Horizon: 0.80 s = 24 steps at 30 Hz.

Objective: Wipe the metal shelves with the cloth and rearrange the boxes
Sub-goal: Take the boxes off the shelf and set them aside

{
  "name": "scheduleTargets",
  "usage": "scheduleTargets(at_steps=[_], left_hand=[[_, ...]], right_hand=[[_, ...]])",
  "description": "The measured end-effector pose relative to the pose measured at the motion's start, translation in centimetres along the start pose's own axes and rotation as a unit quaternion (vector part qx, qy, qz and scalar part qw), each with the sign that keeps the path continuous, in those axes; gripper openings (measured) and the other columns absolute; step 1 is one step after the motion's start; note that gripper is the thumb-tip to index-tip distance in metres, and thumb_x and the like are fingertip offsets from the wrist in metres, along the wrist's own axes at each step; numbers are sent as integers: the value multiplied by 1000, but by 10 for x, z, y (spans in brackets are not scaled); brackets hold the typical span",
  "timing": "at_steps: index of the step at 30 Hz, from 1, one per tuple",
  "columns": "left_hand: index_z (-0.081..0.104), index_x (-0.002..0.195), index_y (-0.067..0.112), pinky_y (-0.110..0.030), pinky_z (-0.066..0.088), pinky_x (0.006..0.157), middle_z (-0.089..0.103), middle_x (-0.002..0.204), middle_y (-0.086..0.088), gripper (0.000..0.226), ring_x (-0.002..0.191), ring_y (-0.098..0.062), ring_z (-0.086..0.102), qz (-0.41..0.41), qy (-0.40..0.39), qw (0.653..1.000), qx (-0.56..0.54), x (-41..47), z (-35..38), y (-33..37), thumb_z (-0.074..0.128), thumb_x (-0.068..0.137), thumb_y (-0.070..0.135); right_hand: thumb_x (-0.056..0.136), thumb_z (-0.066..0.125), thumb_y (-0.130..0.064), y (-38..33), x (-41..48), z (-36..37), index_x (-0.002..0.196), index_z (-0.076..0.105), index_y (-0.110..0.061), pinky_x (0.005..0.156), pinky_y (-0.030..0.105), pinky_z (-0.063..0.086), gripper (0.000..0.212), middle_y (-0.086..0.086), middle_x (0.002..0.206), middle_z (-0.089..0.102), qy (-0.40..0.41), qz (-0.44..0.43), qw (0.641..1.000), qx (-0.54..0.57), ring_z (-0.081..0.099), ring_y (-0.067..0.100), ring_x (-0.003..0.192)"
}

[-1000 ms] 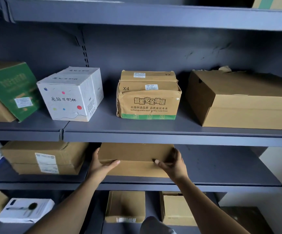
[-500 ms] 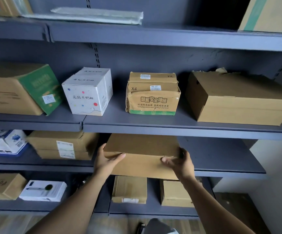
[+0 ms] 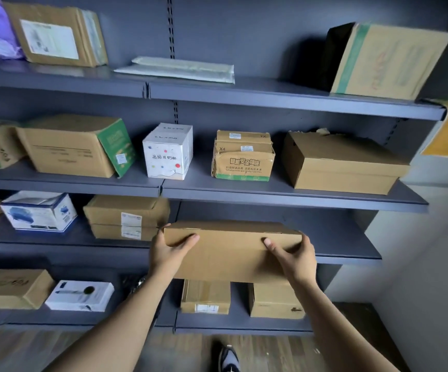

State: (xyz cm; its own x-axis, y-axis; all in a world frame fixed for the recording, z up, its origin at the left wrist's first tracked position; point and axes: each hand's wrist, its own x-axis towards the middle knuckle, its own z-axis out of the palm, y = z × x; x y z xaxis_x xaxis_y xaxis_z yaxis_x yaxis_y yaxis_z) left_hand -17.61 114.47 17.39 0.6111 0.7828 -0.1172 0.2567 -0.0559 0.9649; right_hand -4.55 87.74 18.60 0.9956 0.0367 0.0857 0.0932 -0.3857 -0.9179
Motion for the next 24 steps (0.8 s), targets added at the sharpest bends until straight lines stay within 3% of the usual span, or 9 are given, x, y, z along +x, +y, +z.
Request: scheduleTargets(at_steps=[4,9,13,15,19,24], left_hand=[[42,148,14,-51,44,109,52,146,-11,113,133,-32,50,31,13,999,-15,-19,-8,41,86,58,67],[53,137,12,-44,47,104,62,133,-10,121,126,-32,56,81,45,995,-44,-36,-20,96,79,43,84],[62,117,18,-43,53,96,69,111,1,88,109,-26,64,130,45,990,-40,-46,-29,140,84,53,74],[63,112,21,-43,54,94,70,109,4,93,105,-22,65,158,58,985,-47,-51,-32,161,78,46,84],[62,118,22,-43,54,95,69,115,5,100,109,-19,64,208,74,974,-47,-62,-42,207,72,46,90],[62,103,25,-42,54,90,69,101,9,85,99,-19,64,268,82,958,-61,-82,-52,267,74,43,83]], right_hand=[[64,86,-63,-43,-10,-28,139,51,-23,104,44,45,92,4,127,54,34,-35,999,-5,52,25,122],[59,79,-78,-100,-12,-59,126,57,-22,98,45,49,90,4,121,58,71,-87,994,-2,56,27,116],[51,71,-90,-141,-16,-88,111,59,-18,89,42,49,94,5,110,60,90,-116,989,4,57,29,105],[48,67,-93,-158,-17,-102,112,58,-13,88,42,48,103,6,109,60,102,-128,986,9,57,29,104],[47,62,-92,-191,-17,-126,105,60,-20,87,40,51,92,3,104,65,125,-161,978,40,61,25,101],[48,66,-92,-227,-15,-155,114,60,-25,96,46,52,94,0,110,67,143,-185,969,85,62,21,104]])
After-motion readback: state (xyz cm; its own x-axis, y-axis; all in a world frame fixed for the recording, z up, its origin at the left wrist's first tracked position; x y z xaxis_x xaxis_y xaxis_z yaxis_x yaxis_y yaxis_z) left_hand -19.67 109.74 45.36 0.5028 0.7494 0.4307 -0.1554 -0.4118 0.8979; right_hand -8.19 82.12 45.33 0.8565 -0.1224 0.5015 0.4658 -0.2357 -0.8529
